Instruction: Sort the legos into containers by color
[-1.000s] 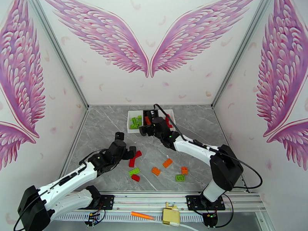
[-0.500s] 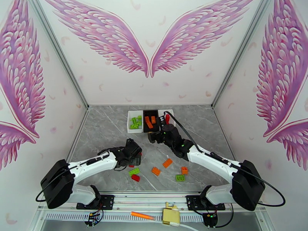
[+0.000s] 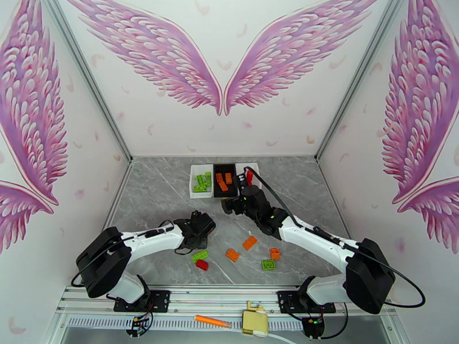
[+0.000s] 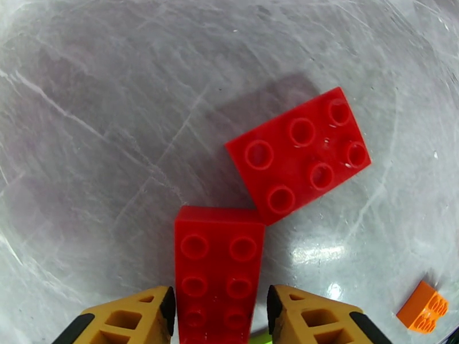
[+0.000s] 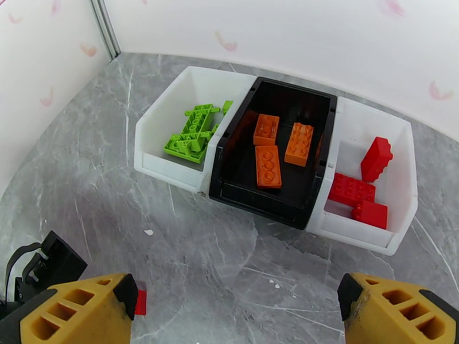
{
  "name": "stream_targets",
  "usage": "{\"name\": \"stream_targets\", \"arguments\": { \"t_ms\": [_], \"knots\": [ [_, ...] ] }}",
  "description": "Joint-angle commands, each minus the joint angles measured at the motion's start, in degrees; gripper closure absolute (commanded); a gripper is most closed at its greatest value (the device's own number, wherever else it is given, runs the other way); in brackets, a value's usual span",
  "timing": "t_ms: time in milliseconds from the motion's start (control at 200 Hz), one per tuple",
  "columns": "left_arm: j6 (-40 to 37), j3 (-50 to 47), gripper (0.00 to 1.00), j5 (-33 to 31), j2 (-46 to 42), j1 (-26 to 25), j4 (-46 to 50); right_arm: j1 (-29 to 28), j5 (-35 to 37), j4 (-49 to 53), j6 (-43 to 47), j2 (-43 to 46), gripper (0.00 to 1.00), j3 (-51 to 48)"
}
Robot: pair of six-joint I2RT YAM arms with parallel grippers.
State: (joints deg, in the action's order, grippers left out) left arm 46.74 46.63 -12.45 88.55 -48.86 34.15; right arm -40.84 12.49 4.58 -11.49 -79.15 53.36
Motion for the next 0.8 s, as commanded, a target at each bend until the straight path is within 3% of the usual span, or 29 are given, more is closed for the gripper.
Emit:
{"name": "stream_targets", "arguments": {
  "t_ms": [0, 190, 440, 670, 795],
  "knots": [
    [0.2, -0.9, 0.58, 0.4, 0.8, 0.3, -1.0, 0.1, 1.5, 1.1, 0.4, 1.5, 0.03, 0.2],
    [0.9, -1.3, 0.68, 0.3, 0.6, 0.4, -1.1, 0.1, 1.8, 1.1, 0.5, 2.0, 0.03, 0.2],
    [1.8, -1.8, 0.70, -3.9, -4.2, 0.5, -1.5, 1.0, 1.7, 1.3, -2.3, 3.8, 0.03, -0.3],
    [-4.0, -4.0, 0.73, -7.5, -14.4, 0.6, -12.4, 3.6, -0.7, -1.1, -5.3, 8.8, 0.04, -3.1],
    [-9.7, -3.3, 0.74, -9.0, -15.1, 1.5, -21.3, 4.6, -0.4, -1.6, -6.1, 11.8, 0.04, -4.7]
  ]
}}
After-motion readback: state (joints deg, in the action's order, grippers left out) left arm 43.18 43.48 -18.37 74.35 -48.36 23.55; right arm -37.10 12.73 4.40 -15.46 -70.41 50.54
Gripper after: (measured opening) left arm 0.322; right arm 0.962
